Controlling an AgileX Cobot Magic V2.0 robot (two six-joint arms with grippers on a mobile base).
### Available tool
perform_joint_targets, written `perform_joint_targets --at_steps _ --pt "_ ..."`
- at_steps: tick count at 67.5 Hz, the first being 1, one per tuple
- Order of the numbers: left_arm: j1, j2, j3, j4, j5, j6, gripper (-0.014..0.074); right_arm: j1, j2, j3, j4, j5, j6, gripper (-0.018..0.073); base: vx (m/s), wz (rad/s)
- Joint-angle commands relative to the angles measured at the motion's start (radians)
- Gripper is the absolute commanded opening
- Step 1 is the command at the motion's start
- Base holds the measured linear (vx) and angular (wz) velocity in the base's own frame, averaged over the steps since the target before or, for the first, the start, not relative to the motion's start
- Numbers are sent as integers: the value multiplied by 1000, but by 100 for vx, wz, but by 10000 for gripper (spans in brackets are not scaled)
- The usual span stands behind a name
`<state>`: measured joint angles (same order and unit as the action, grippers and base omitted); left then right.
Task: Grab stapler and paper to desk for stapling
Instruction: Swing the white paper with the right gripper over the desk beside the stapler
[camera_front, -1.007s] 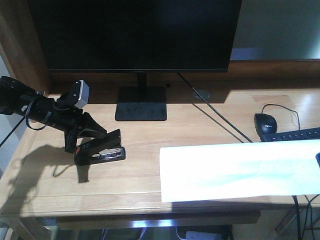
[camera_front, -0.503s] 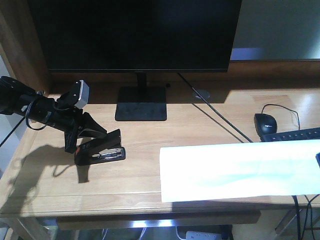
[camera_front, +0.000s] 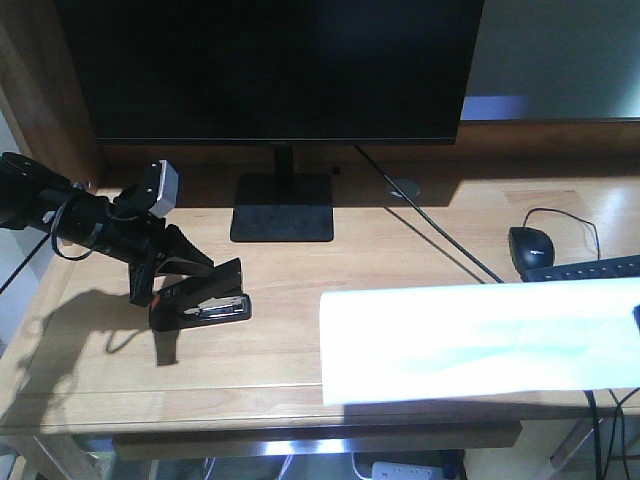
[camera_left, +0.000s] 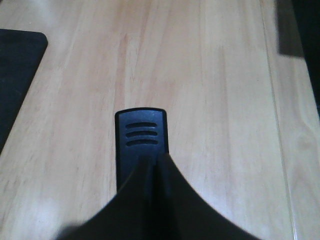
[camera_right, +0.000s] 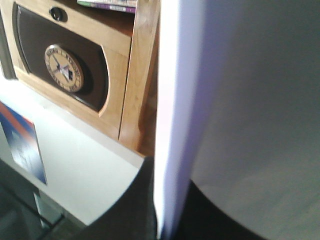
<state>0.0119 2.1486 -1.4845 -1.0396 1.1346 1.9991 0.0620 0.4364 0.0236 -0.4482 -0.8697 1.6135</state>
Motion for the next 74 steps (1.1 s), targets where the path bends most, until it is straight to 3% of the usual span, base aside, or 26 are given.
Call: perform_joint_targets --at_steps 1,8,21,33,41,58,64,74 --pt "-4 -57 -27 -56 29 -10 -8 0 10 -65 -117 -54 28 -8 0 0" --pt "-4 -57 -27 -56 29 -10 -8 0 46 -155 -367 -6 122 -8 0 0" --pt "-4 -57 -27 -56 29 -10 -8 0 189 -389 -951 -26 374 -8 0 0" --pt "-4 -57 -27 -56 29 -10 -8 0 332 -568 -1248 -114 489 -6 0 0" --pt "-4 -57 -27 -56 29 -10 -8 1 429 -642 -1321 -174 489 -6 0 0" --pt "-4 -57 -27 -56 29 -10 -8 16 605 -723 -1334 -196 489 -6 0 0" --pt "-4 -57 -27 -56 29 -10 -8 88 664 -747 -1334 -185 477 -6 0 0" --pt "-4 -57 -27 -56 29 -9 -8 280 779 -793 -1334 -72 479 -5 0 0"
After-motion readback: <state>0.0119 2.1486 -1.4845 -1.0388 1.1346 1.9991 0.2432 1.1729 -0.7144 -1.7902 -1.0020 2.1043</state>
